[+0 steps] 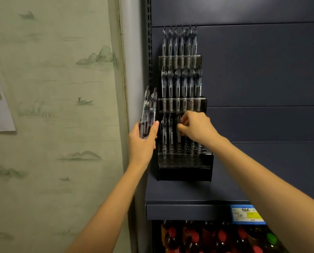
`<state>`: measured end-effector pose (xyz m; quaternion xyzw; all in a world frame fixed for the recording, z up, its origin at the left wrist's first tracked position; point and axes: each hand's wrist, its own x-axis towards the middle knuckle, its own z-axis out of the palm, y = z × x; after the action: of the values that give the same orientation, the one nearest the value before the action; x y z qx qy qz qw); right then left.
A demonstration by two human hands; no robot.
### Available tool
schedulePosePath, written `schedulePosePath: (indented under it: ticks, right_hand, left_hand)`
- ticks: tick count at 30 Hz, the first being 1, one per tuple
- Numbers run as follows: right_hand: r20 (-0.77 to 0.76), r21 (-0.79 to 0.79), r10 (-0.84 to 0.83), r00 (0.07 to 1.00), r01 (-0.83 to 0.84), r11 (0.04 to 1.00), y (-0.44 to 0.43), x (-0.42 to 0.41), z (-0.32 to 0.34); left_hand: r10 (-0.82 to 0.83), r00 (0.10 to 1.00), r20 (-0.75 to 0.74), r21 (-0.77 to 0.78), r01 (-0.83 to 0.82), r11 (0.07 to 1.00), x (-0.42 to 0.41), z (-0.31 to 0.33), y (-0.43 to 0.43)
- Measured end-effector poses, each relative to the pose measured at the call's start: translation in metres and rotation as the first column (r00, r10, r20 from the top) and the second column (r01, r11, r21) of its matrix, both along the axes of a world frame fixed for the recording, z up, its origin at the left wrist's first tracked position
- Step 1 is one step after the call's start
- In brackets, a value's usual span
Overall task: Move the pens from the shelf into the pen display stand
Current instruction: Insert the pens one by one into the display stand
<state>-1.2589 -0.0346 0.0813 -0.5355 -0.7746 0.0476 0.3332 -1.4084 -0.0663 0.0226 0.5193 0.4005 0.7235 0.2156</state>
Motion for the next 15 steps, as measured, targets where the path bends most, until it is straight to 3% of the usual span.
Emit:
schedulePosePath:
  ticks: [7, 10, 15]
  right_hand:
    - [-0.041, 0.043, -0.030, 0.999, 0.032, 0.999, 0.001, 0.001, -0.013]
    - [-0.080, 0.173, -0.042, 0.996, 0.056, 0.983, -0.006, 0.002, -0.006]
    - [-0.255, 0.190, 0.303, 0.918, -0.260, 0.947, -0.024, -0.011, 0.015]
  left_hand:
    - [-0.014, 1.000, -0.008, 0.009, 0.014, 1.000, 0.003, 0.001, -0.002]
    - [-0.025, 1.000, -0.003, 0.011, 0.025, 1.000, 0.005, 0.002, -0.003]
    - [-0.058, 0.998, 0.006, 0.016, 0.058, 0.998, 0.010, 0.004, -0.004]
